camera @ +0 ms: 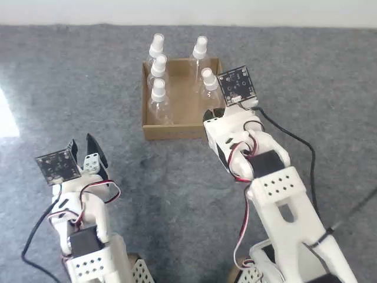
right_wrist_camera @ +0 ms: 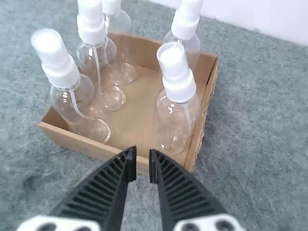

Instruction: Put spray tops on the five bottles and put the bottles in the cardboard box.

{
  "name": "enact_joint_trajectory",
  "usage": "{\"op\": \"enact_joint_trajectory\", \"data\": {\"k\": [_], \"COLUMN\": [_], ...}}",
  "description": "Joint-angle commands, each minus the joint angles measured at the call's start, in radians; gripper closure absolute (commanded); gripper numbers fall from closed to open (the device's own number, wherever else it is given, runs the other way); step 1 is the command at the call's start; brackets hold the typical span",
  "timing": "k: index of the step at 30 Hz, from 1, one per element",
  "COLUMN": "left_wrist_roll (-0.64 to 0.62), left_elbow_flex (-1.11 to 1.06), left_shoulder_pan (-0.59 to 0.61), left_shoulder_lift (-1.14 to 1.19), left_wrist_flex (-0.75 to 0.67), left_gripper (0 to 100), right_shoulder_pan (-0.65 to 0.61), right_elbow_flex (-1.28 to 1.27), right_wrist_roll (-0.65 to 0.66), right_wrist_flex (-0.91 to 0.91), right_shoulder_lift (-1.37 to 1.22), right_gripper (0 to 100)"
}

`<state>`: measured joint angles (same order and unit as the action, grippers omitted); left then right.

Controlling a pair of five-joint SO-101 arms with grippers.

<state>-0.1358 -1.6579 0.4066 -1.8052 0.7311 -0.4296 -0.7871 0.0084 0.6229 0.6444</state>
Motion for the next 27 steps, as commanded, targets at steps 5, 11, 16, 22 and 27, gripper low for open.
{"op": "enact_joint_trajectory", "data": {"k": [5, 11, 16, 22, 27], "left_wrist_roll": [0.011, 0.011, 0.011, 0.012, 0.012], "left_elbow_flex": [0.008, 0.008, 0.008, 0.007, 0.005], "left_shoulder_pan": [-0.002, -0.005, -0.005, -0.048, -0.048], "left_shoulder_lift": [-0.015, -0.015, -0.015, -0.015, -0.015], "left_wrist_flex": [-0.029, -0.028, -0.028, -0.014, -0.015], "left_gripper": [88, 88, 88, 88, 88], "right_shoulder_pan": [0.004, 0.004, 0.004, 0.005, 0.005], "right_elbow_flex": [0.005, -0.048, -0.098, -0.18, -0.264], "right_wrist_roll": [-0.002, -0.002, -0.006, -0.008, -0.005], "right_wrist_flex": [0.025, 0.025, 0.025, -0.027, -0.097], "right_shoulder_lift": [0.124, 0.251, 0.366, 0.493, 0.581], "right_gripper": [99.3, 99.3, 99.3, 99.2, 99.2]}}
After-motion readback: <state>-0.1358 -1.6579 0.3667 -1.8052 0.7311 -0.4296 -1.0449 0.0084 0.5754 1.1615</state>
